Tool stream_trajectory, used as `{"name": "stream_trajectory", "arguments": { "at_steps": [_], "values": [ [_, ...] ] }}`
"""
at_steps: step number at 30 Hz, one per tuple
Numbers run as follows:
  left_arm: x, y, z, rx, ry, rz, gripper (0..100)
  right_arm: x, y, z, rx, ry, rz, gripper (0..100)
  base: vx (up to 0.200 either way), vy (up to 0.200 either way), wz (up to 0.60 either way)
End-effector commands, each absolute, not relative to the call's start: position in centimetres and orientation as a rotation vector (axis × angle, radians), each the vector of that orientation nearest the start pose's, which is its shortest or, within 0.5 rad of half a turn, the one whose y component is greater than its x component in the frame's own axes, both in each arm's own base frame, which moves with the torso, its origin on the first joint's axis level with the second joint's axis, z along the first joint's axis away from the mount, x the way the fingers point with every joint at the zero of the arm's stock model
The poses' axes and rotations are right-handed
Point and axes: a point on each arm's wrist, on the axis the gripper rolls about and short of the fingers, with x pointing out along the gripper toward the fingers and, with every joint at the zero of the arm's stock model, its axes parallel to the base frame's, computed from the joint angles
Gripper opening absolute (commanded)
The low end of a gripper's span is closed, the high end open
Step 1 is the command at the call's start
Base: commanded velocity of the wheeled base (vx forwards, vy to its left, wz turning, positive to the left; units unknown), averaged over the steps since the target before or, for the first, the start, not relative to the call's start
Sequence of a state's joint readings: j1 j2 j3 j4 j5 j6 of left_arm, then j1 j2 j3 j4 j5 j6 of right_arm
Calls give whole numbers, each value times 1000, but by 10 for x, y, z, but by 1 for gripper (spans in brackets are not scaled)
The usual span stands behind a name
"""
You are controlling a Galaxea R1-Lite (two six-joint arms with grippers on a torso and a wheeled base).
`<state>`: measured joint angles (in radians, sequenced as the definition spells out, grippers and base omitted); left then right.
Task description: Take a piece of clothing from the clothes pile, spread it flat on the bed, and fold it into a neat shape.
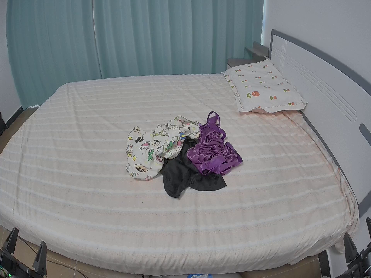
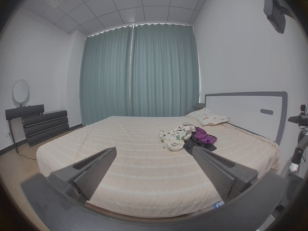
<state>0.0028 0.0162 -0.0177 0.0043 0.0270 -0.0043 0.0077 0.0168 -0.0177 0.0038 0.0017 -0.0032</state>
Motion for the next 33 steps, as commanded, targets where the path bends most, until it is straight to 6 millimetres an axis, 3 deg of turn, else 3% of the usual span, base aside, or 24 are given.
{"name": "stream_trajectory", "arguments": {
  "at_steps": [1,8,10,12,15,17,20,27,31,33],
  "values": [
    [-23,1,76,-5,8,31,100,-23,0,75,-2,0,8,100,0,0,0],
    [-23,1,76,-5,8,31,100,-23,0,76,-14,3,6,100,0,0,0],
    [-23,1,76,-5,8,31,100,-24,0,84,-9,-29,17,100,0,0,0],
    [-23,1,76,-5,8,31,100,-32,-1,149,23,-128,66,100,0,0,0],
    [-23,1,76,-5,8,31,100,-24,-1,159,4,-70,88,100,0,0,0],
    [-23,1,76,-5,8,29,100,-15,0,153,-3,4,103,100,0,0,0],
    [-23,1,76,-5,8,32,100,12,3,133,30,231,142,100,0,0,0],
    [-23,1,76,-5,8,31,100,71,13,133,119,507,286,100,0,0,0],
    [-23,1,76,-5,8,32,100,115,21,131,161,591,286,100,0,0,0],
    [-23,1,76,-5,8,31,100,151,32,123,220,620,294,100,0,0,0]
  ]
}}
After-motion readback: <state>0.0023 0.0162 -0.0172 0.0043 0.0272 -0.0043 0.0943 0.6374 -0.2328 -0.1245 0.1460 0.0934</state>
